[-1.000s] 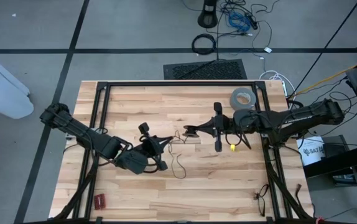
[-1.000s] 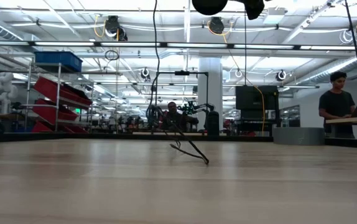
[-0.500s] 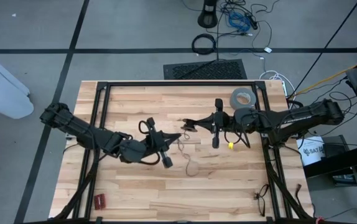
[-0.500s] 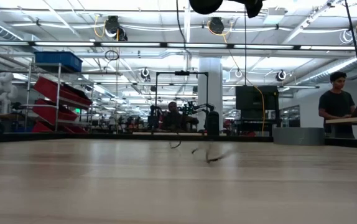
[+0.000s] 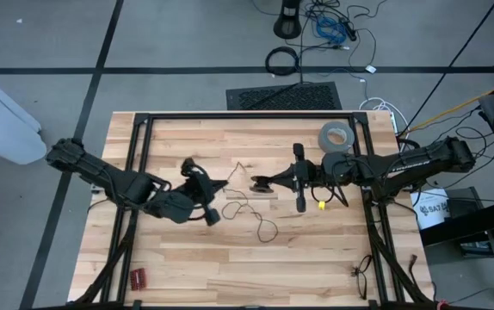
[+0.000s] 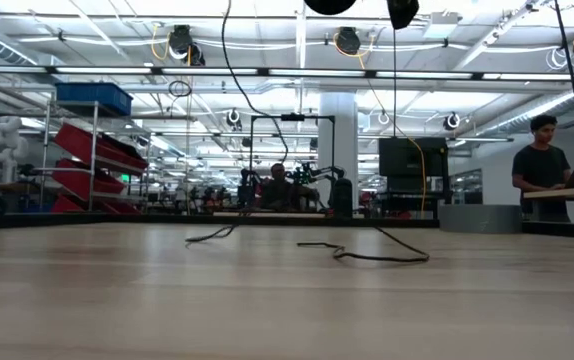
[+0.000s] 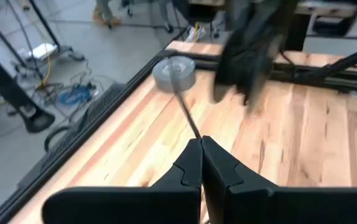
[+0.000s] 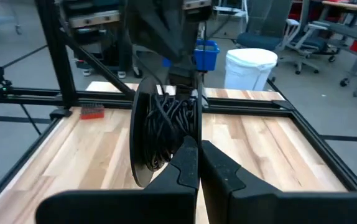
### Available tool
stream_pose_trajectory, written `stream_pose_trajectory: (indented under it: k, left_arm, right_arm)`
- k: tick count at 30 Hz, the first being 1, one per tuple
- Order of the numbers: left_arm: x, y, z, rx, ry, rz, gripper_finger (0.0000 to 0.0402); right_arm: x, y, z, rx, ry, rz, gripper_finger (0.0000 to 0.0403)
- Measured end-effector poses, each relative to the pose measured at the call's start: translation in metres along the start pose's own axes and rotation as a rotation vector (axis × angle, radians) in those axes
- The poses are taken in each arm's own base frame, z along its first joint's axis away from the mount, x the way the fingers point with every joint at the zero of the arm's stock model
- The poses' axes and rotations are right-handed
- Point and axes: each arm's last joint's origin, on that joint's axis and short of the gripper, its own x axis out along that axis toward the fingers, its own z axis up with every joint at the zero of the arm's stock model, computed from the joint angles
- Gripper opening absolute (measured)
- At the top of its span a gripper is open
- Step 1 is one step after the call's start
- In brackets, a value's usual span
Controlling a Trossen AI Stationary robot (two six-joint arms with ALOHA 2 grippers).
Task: Coil cords
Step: Coil the black wire onto the spool
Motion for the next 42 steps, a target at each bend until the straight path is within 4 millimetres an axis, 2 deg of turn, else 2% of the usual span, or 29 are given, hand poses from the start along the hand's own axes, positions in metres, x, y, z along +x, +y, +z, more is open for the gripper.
stream_pose_trajectory:
  k: [9, 14, 22, 25, 29, 34, 38, 42]
  left_arm:
    - [-0.018, 0.019, 0.002, 0.001, 0.035, -0.011, 0.0001]
    - [-0.024, 0.014, 0.002, -0.006, 0.036, -0.081, 0.0002]
    - [-0.024, 0.000, -0.011, 0.019, 0.121, -0.147, 0.0006]
    - [-0.026, -0.006, -0.016, -0.009, 0.176, -0.224, 0.0037]
    - [-0.036, -0.014, -0.019, -0.015, 0.183, -0.280, 0.0104]
    - [-0.043, -0.019, -0.021, -0.026, 0.163, -0.278, 0.0171]
    - [-0.042, -0.025, -0.014, -0.079, 0.037, -0.189, 0.0190]
    - [-0.029, -0.047, -0.009, 0.000, -0.076, -0.189, 0.0191]
  right_arm:
    - [-0.001, 0.007, 0.000, 0.007, -0.003, 0.031, 0.0000]
    - [-0.001, 0.007, 0.000, 0.029, -0.003, 0.025, 0.0000]
    - [-0.002, 0.009, 0.001, 0.035, -0.008, 0.031, 0.0000]
    - [-0.002, 0.009, 0.002, 0.033, -0.017, 0.031, 0.0000]
    - [-0.002, 0.008, 0.002, 0.033, -0.022, 0.031, 0.0000]
    - [-0.002, 0.008, 0.004, 0.036, -0.044, 0.032, 0.0000]
    - [-0.002, 0.008, 0.006, 0.041, -0.062, 0.032, 0.0000]
    - [-0.002, 0.008, 0.006, 0.046, -0.063, 0.032, 0.0000]
